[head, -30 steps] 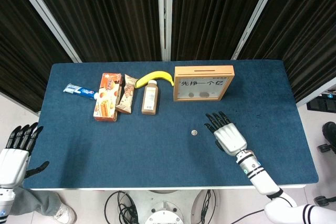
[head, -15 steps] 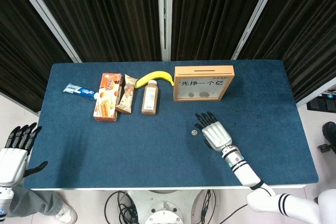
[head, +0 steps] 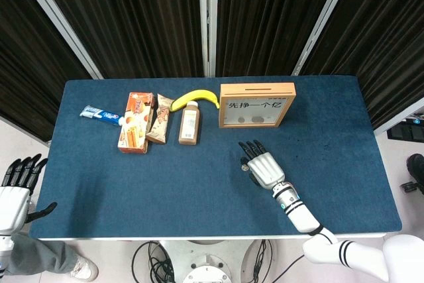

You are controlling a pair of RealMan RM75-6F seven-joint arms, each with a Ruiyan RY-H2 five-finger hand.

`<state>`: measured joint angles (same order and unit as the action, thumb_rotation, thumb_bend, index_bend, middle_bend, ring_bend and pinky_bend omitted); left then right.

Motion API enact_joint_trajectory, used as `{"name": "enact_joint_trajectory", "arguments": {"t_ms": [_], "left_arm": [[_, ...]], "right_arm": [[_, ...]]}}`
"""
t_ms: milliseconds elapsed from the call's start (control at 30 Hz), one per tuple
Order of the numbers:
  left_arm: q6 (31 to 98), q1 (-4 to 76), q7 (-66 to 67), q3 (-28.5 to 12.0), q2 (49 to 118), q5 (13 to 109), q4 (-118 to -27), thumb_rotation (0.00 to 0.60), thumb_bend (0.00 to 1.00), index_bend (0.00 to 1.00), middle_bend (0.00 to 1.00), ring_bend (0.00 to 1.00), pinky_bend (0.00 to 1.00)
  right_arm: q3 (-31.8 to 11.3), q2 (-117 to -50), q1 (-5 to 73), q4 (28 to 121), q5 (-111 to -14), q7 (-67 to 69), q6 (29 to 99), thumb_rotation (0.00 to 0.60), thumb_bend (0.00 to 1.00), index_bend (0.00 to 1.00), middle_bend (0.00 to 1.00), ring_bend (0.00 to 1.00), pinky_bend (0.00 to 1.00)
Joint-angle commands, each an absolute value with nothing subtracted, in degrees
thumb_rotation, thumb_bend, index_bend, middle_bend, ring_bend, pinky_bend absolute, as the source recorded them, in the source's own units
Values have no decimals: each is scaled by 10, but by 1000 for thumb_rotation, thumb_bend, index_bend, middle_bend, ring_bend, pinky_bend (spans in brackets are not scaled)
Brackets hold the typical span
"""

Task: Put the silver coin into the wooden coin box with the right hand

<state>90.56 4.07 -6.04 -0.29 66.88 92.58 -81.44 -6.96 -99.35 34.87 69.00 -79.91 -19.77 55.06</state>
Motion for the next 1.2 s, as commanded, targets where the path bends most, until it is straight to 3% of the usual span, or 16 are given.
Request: {"name": "enact_joint_trajectory", "arguments": {"t_ms": [33, 1200], "left_arm": [[906, 41, -62, -3, 670, 925, -813, 600, 124, 16, 0, 0, 0], [903, 42, -74, -3, 666, 922, -809, 600, 124, 17, 0, 0, 0]], "right_arm": [[-69, -996, 352, 686, -797, -199, 549, 600, 327, 385, 0, 0, 0], [-61, -1004, 359, 678, -767, -217, 551, 600, 327, 400, 0, 0, 0]]}}
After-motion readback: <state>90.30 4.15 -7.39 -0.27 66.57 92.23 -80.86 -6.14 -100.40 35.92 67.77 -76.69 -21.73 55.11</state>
